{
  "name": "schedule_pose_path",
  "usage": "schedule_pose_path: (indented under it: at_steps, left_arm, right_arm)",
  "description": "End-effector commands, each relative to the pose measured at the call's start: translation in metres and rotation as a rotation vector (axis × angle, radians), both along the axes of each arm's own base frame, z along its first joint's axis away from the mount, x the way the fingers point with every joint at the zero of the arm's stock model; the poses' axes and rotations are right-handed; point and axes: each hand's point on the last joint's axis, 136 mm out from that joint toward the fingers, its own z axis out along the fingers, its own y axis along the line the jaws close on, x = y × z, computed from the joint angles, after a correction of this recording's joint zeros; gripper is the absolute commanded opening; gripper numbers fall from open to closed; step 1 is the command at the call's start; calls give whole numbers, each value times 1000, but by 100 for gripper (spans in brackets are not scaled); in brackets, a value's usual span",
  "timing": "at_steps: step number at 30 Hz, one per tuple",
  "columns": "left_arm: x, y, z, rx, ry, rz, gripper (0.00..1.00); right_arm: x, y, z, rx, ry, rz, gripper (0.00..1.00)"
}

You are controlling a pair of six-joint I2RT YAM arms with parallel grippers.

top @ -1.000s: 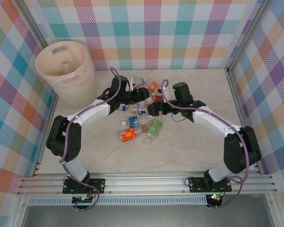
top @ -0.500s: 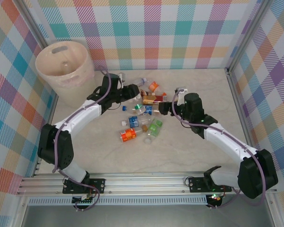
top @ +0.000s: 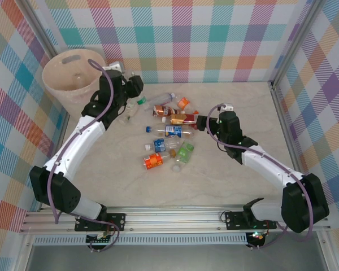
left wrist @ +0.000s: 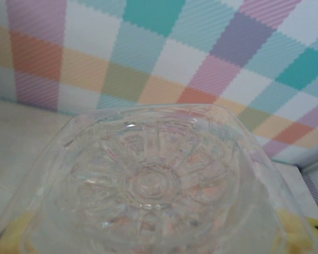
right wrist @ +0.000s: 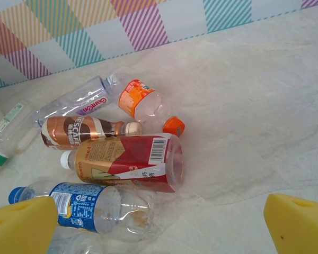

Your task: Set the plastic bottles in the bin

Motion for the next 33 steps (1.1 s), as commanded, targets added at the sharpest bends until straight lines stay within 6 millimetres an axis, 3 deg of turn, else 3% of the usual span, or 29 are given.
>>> schedule_pose_path:
  at_steps: [1,8,13,16,20,24,29,33]
  left_arm:
    - [4,29,56,101,-168,106,58]
    - [21,72,106,274,-276,231,59]
    - [35,124,126,374,-309,375,59]
    - [43,153,127,408,-313,438,59]
    - [58,197,111,404,-256,521,59]
    - [75,222,77,311,-161,521,60]
    - [85,233,20,172,44,478,62]
    - [87,234,-10,137,133,462,62]
  right_arm:
    - [9,-3,17,33,-51,-44,100]
    - [10,0,15,30,-45,-28,100]
    - [11,2,14,31,-34,-18,100]
    - [12,4,14,32,-31,-12,100]
    - [11,5,14,33,-25,-4,100]
    - [11,7,13,34,-17,4,100]
    - [11,10,13,37,-4,16,100]
    - [12,12,12,33,9,25,100]
